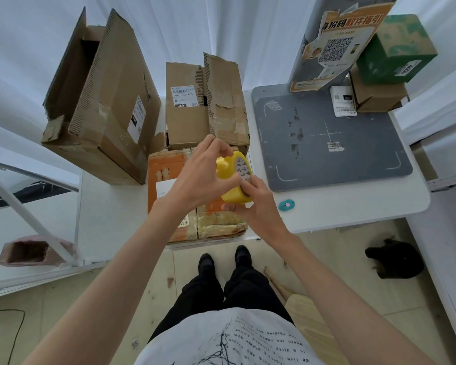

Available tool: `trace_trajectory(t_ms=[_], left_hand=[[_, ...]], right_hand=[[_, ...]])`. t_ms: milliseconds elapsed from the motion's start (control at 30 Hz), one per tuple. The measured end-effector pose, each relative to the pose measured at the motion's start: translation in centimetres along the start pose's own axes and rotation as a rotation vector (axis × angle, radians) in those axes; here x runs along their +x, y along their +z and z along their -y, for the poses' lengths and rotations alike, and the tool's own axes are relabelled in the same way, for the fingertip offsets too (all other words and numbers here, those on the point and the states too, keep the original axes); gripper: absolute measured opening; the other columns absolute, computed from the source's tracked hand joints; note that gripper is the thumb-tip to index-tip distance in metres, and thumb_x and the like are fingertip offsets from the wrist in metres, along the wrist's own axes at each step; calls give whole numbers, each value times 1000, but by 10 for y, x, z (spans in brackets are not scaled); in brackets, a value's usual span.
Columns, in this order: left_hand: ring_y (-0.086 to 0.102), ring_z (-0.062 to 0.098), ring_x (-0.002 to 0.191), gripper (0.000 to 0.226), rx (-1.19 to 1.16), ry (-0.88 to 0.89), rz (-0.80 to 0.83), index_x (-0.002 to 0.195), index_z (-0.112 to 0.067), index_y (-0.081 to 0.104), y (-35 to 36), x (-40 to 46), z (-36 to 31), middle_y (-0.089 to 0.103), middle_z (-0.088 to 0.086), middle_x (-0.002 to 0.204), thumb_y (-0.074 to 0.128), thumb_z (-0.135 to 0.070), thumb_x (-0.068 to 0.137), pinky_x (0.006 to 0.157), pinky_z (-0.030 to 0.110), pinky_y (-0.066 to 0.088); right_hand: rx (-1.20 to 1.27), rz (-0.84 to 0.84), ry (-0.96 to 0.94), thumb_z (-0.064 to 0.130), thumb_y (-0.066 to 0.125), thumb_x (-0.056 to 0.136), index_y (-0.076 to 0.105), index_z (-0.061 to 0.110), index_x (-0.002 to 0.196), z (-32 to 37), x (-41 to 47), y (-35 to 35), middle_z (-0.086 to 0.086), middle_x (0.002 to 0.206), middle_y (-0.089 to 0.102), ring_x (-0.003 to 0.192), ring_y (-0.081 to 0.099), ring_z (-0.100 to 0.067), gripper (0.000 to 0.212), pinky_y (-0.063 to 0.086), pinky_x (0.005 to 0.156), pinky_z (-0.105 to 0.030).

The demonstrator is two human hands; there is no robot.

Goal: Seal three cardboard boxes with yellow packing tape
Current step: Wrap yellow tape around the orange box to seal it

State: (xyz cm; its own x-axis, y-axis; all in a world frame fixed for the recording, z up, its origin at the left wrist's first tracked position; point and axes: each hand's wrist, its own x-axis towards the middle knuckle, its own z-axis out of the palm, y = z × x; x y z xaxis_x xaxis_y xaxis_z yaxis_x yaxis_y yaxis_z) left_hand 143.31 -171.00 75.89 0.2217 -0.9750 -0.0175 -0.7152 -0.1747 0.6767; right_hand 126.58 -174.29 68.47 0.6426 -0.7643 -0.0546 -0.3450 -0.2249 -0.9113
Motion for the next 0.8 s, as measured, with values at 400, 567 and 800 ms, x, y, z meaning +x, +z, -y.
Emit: trace_trajectory(t_ms=[400, 567, 800], left_hand=[[44, -2, 71, 28, -81, -58, 69, 94, -13, 58, -8, 25, 9, 52, -6, 95, 77, -21, 75, 65, 13, 38], [44, 8, 77, 22, -72, -10, -84, 91, -11, 58, -4, 18, 5, 53, -2, 91, 74, -18, 77, 70, 14, 39], [50, 18, 91, 22, -56, 32, -206, 92, -15, 57, 3, 10, -5, 49, -4, 99, 74, -26, 85, 78, 28, 47]], right_hand=[[-176, -19, -167, 38, 84, 78, 64, 14, 105, 2, -6, 3, 2, 100, 51, 97, 43, -15, 41, 49, 78, -36], [-151, -21, -135, 41, 82, 79, 65, 12, 106, 5, -5, 3, 2, 104, 52, 101, 45, -16, 43, 52, 80, -42], [-27, -53, -65, 48, 78, 80, 59, 38, 97, 15, 2, 4, 5, 96, 53, 96, 47, -19, 27, 45, 80, -34]])
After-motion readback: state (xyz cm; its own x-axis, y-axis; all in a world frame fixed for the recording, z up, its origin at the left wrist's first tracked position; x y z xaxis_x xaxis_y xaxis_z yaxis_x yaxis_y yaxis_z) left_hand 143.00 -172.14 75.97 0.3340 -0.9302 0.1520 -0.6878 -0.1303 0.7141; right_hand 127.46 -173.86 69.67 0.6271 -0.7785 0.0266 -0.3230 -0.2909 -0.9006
